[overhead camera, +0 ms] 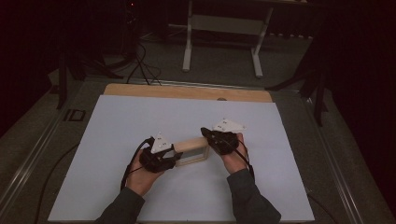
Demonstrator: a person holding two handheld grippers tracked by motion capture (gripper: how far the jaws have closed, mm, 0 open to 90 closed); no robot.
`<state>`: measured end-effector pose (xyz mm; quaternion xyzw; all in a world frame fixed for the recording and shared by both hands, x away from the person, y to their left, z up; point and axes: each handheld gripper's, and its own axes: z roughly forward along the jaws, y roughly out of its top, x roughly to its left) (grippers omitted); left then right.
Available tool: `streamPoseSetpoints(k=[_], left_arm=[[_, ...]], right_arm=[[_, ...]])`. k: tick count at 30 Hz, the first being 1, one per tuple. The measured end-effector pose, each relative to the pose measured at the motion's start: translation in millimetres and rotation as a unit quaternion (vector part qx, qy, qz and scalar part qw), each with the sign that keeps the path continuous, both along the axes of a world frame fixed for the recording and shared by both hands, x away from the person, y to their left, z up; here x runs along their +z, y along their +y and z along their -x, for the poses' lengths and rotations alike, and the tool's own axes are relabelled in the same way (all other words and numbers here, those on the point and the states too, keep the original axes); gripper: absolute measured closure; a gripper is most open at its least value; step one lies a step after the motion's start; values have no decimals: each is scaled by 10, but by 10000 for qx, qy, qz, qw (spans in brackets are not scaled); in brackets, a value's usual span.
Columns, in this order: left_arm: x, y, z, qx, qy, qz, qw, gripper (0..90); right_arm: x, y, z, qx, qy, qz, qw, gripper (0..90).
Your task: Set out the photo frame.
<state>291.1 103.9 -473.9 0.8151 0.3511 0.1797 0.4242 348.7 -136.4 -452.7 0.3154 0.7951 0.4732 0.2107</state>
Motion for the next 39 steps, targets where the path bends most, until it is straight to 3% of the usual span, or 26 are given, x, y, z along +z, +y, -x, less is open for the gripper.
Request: streamPoseSetpoints(k=[10, 12, 16, 22, 25, 32, 39], left_arm=[[0, 4, 1, 30, -5, 4, 10000, 581], [0, 5, 0, 48, -2, 10, 10000, 581], [-1, 5, -1, 50, -5, 15, 10000, 582], [1, 5, 1, 54, 0, 15, 10000, 581], [1, 6, 1, 56, -1, 9, 10000, 582], [2, 7, -1, 54, 4, 4, 10000, 583], [4, 9, -2, 59, 1, -3, 10000, 585]], right_arm=[[9, -33, 59, 20, -9, 38, 10000, 876], [16, -46, 66, 60, -5, -19, 10000, 833], [56, -73, 110, 269, 21, -135, 9995, 639], [81, -119, 169, 385, 17, -178, 9991, 485], [64, -157, 180, 449, 126, -218, 9987, 405], [-40, -204, 178, 621, 430, -79, 9971, 328], [-133, -168, 147, 858, 556, -24, 9948, 291]])
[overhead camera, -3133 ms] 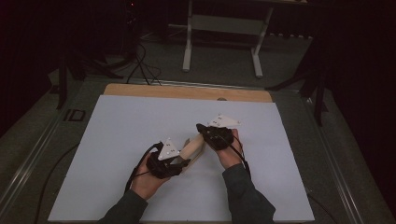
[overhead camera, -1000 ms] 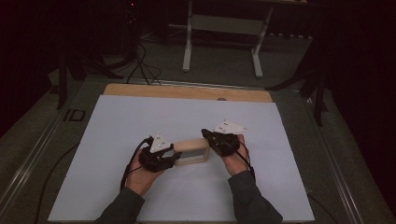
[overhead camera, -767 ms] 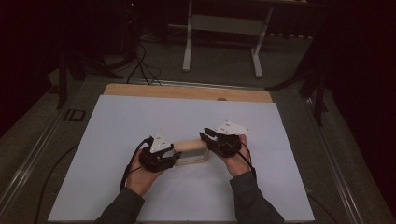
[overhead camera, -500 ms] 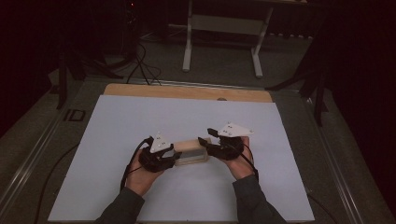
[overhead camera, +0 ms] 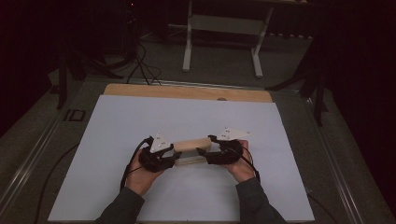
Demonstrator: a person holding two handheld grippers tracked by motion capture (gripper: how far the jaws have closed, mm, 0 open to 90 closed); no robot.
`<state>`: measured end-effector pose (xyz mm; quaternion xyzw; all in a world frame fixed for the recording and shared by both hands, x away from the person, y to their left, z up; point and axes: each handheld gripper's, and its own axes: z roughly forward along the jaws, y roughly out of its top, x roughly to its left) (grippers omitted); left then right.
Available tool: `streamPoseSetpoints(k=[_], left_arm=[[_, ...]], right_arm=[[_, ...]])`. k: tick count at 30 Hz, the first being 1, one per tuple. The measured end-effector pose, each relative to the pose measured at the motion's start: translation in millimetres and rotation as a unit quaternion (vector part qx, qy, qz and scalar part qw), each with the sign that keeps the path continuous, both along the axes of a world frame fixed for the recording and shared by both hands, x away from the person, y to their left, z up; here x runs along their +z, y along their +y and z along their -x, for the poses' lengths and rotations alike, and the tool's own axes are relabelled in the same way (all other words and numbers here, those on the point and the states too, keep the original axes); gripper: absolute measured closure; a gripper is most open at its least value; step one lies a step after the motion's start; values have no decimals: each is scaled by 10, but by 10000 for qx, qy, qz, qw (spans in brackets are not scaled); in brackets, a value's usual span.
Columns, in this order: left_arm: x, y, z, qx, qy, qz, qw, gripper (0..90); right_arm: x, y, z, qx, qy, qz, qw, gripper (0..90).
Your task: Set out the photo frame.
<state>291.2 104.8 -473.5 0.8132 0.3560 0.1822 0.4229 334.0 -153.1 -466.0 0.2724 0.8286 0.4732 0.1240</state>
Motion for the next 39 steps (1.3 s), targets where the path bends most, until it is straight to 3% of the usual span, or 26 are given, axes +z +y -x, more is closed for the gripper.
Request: streamPoseSetpoints(k=[16, 26, 39], left_arm=[[8, 18, -25, -11, 23, -1, 10000, 586], [32, 90, -54, 116, 40, 1, 9999, 571], [40, 161, -138, 235, 96, 118, 9996, 567]], right_arm=[[-73, 13, -16, 95, 37, 151, 9998, 338], [-74, 37, 17, 58, -137, 262, 9995, 479], [-84, 85, -34, 2, -82, 148, 9999, 509]])
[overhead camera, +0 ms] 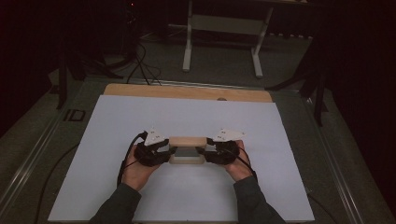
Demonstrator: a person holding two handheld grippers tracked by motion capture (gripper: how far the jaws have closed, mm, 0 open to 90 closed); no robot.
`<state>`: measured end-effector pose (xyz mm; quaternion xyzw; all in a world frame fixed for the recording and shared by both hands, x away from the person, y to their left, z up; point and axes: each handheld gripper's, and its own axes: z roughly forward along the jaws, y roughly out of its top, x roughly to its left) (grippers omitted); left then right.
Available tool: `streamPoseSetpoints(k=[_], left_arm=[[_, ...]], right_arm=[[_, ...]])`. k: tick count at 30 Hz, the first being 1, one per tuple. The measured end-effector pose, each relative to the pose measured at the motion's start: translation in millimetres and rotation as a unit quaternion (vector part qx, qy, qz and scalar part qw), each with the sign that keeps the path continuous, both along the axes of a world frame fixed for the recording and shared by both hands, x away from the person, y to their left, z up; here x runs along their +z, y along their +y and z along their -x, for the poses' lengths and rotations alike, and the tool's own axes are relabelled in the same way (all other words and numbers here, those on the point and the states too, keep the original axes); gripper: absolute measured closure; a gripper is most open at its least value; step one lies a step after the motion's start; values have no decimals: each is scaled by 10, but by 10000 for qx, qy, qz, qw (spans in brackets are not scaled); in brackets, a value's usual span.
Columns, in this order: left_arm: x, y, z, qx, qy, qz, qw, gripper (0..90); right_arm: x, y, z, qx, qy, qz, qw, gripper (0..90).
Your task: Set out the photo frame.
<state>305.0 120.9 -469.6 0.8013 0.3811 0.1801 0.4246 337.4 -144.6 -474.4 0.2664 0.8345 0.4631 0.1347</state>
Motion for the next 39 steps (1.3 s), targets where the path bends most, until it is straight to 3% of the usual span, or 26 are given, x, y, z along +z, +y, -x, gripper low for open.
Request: streamPoseSetpoints(k=[8, 18, 19, 20, 22, 25, 32, 39], left_arm=[[23, 17, -49, 61, -31, -8, 10000, 566], [25, 13, -163, 66, 26, 155, 9999, 566], [18, -5, -202, 169, 24, 134, 9998, 568], [17, -3, -210, 317, -15, 68, 9995, 617], [17, 34, -253, 373, 71, 243, 9990, 680], [-2, 46, -268, 216, -31, 193, 9996, 674], [-8, 45, -309, 150, 42, 293, 9994, 629], [-53, 18, -384, -35, 112, 343, 9993, 522]], right_arm=[[20, 56, -41, -90, -40, -8, 10000, 503], [39, 41, -114, -281, -3, -124, 9995, 497], [30, 45, -132, -332, 10, -112, 9994, 498], [26, 48, -140, -367, 9, -121, 9993, 510], [23, 39, -155, -393, 63, -251, 9989, 540], [31, 59, -164, -414, 28, -198, 9989, 530], [19, 41, -185, -372, 26, -174, 9992, 538], [11, 26, -200, -339, -10, -74, 9994, 534]])
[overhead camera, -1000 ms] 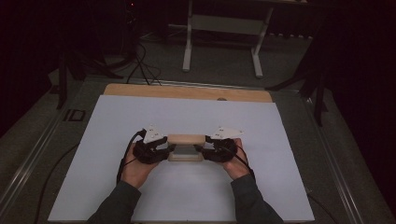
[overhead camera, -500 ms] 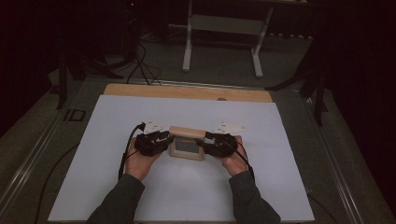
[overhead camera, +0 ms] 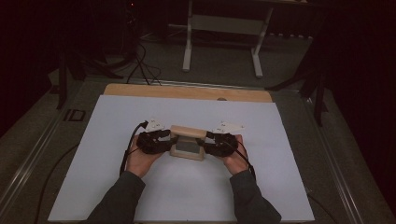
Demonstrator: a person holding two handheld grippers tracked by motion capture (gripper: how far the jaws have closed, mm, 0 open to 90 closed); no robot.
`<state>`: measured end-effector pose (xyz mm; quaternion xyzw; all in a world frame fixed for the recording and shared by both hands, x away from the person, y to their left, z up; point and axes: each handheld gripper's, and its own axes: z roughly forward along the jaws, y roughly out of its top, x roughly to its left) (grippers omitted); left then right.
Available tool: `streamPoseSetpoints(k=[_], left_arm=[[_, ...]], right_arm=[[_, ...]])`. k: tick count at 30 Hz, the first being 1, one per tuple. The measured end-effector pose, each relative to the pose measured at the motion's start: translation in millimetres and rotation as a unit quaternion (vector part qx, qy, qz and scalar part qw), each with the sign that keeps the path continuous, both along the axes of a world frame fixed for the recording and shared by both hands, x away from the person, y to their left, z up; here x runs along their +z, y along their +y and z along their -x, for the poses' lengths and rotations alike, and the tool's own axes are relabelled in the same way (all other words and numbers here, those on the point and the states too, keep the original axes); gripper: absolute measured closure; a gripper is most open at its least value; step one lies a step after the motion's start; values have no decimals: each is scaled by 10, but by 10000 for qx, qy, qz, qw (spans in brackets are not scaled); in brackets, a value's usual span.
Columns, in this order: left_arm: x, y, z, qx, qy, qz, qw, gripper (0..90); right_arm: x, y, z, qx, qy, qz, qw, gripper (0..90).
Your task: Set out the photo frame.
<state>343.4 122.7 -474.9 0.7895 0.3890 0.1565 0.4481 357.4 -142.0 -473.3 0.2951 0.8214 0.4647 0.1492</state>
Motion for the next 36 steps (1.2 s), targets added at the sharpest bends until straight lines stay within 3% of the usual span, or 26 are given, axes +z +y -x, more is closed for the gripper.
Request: streamPoseSetpoints(k=[10, 15, 20, 25, 28, 36], left_arm=[[-30, 70, -93, -190, -38, 260, 9995, 442], [-61, 83, -165, -695, -18, 431, 9967, 440], [-62, 69, -176, -739, -29, 349, 9967, 479], [-10, 58, -106, -698, -118, 9, 9975, 512], [10, 62, -86, -636, -115, -92, 9979, 516], [25, 115, -87, -464, -75, -142, 9988, 516]], right_arm=[[-6, -15, 2, 89, -97, 193, 9997, 533], [-5, -16, 4, 190, -189, 249, 9993, 535], [-4, -25, 10, 240, -182, 263, 9992, 537], [-7, -13, -2, 196, -131, 225, 9995, 521], [-10, 7, -9, 182, -93, 170, 9996, 516], [-9, 102, -54, 119, -47, 113, 9999, 505]])
